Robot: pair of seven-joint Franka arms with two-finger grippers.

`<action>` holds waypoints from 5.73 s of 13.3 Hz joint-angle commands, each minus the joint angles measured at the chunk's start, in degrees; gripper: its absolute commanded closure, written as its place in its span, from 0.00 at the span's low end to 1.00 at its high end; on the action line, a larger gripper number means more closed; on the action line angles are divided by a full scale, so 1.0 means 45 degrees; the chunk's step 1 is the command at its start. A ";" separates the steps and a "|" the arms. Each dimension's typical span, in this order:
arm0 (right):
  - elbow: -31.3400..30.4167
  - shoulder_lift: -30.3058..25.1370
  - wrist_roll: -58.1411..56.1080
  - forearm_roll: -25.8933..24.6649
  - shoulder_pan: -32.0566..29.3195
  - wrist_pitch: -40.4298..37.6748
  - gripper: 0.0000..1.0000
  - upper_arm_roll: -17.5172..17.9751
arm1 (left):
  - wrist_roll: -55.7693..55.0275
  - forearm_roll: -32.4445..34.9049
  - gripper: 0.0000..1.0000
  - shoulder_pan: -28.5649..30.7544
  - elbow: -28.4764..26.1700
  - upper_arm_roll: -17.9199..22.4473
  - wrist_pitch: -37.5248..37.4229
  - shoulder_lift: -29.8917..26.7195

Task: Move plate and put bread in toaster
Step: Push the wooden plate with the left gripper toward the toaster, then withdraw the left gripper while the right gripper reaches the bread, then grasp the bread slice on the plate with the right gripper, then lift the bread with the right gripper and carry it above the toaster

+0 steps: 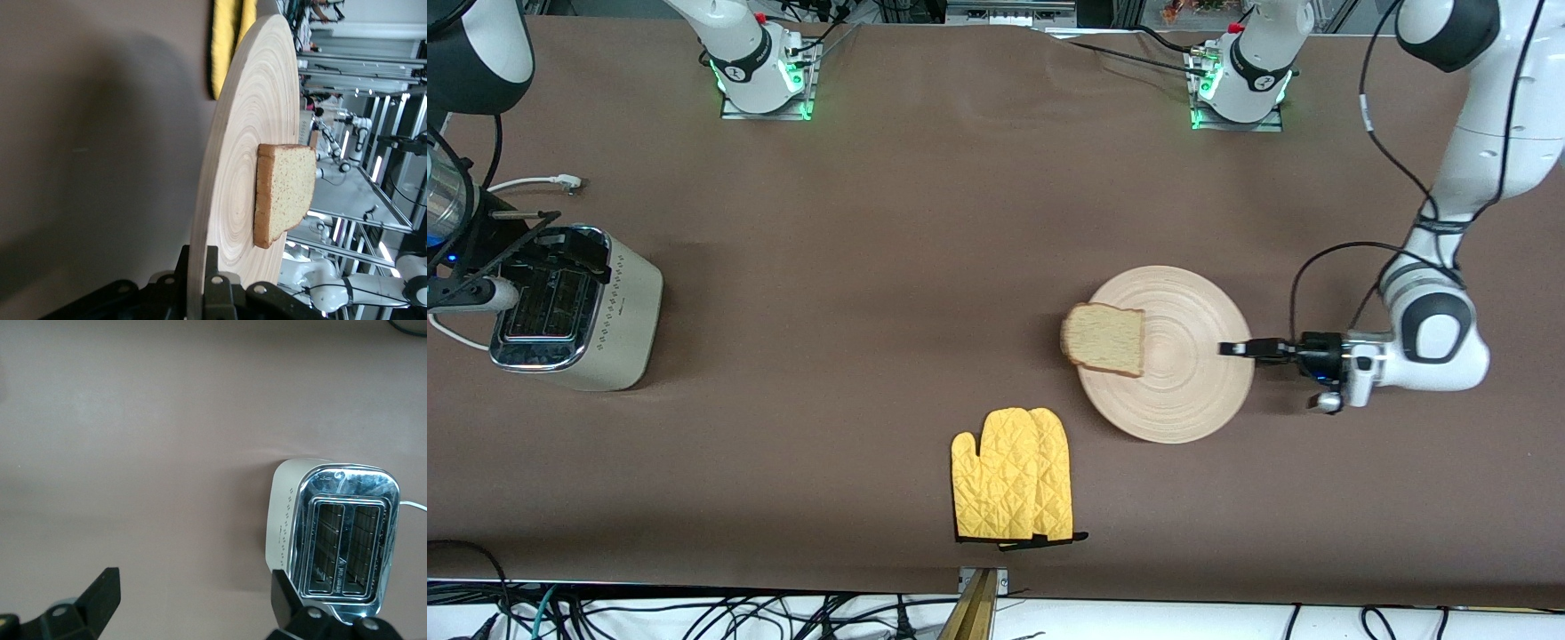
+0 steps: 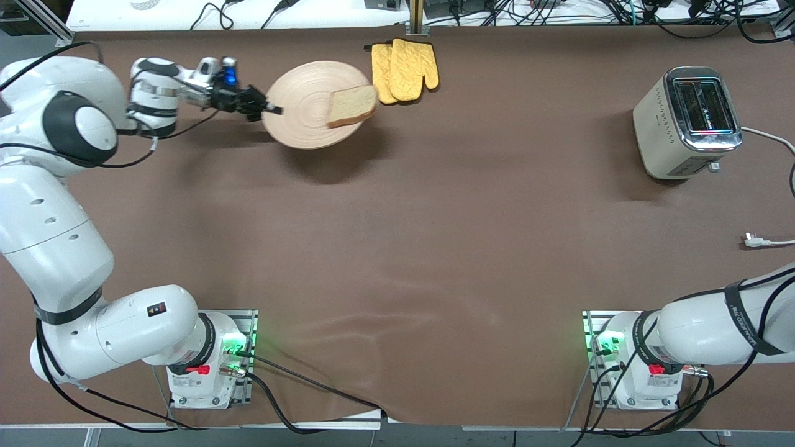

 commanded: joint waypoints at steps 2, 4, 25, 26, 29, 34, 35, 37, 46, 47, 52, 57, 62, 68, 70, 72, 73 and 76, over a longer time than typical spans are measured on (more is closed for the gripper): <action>-0.0011 0.0000 0.0054 -0.0208 -0.0004 0.0243 0.00 0.0050 | -0.0144 -0.1056 1.00 -0.2760 0.0227 0.0069 0.1438 0.0077; -0.0070 0.0155 0.0054 -0.0189 0.0016 0.0362 0.00 0.0050 | -0.0008 -0.1037 1.00 -0.4128 0.0188 0.0069 0.2298 0.0290; -0.2444 0.2677 0.1225 0.6100 0.1750 0.2948 0.00 0.0108 | -0.2737 1.0655 0.00 -0.3744 0.0324 0.1005 0.1353 -0.3959; -0.3207 0.2657 0.1439 0.6255 0.1928 0.3849 0.00 0.0418 | -0.3322 1.1011 0.00 -0.3744 0.0421 0.1297 0.0843 -0.4681; -0.4831 0.2695 0.2416 0.7428 0.1949 0.5845 0.00 0.1725 | -0.5815 1.2548 0.00 -0.3764 0.0578 0.1495 -0.0411 -0.6867; -0.6337 0.3163 0.3374 0.8186 0.1969 0.8032 0.00 0.3288 | -0.8072 1.3414 0.00 -0.3647 0.0579 0.2061 -0.0979 -0.9628; -0.6552 0.3358 0.3374 0.8423 0.1969 0.8657 0.00 0.3620 | -0.8093 1.3571 0.00 -0.3724 0.0404 0.2545 -0.0611 -0.9727; -0.6613 0.3884 0.3529 0.8484 0.1969 0.9441 0.00 0.4110 | -0.8112 1.3710 0.00 -0.3745 -0.0198 0.2997 -0.0275 -1.0174; -0.6555 0.4357 0.4564 0.8484 0.2184 0.9719 0.58 0.4424 | -0.8054 1.3553 0.00 -0.3647 0.0070 0.2881 -0.0939 -1.0411; -0.6555 0.4298 0.4624 0.8484 0.2203 0.9563 0.68 0.4405 | -0.8073 1.3495 0.00 -0.3647 0.0070 0.2881 -0.0939 -1.0411; -0.6535 0.4160 0.4644 0.8484 0.2184 0.9464 1.00 0.4405 | -0.8074 1.3495 0.00 -0.3764 0.0109 0.2842 -0.0939 -1.0411; -0.6050 0.3207 0.4585 0.8425 0.2125 0.8047 1.00 0.3921 | -0.7977 1.3495 0.00 -0.3706 0.0109 0.2862 -0.0939 -1.0411; -0.1391 0.2578 0.4566 0.6089 0.2067 0.0145 1.00 0.0602 | -0.8034 1.3475 0.00 -0.3705 0.0129 0.2842 -0.0920 -1.0411; 0.0828 0.2520 0.1293 0.2548 0.2047 -0.3327 1.00 -0.2130 | -0.8074 1.3475 0.00 -0.3783 0.0285 0.2842 -0.0920 -1.0411; 0.0848 0.2520 -0.0892 0.2022 0.2047 -0.3388 1.00 -0.3382 | -0.8074 1.3475 0.00 -0.3803 0.0285 0.2842 -0.0939 -1.0411; 0.0848 0.2520 -0.2479 0.1202 0.2066 -0.3407 1.00 -0.4321 | -0.8093 1.3475 0.00 -0.3803 0.0285 0.2765 -0.0939 -1.0411; 0.0848 0.2520 -0.2988 0.0812 0.2066 -0.3465 1.00 -0.4654 | -0.8093 1.3475 0.00 -0.3803 0.0285 0.2745 -0.0939 -1.0411; 0.0945 0.2520 -0.4590 -0.0517 0.2066 -0.3446 1.00 -0.5319 | -0.8112 1.3475 0.00 -0.3803 0.0285 0.2608 -0.0939 -1.0411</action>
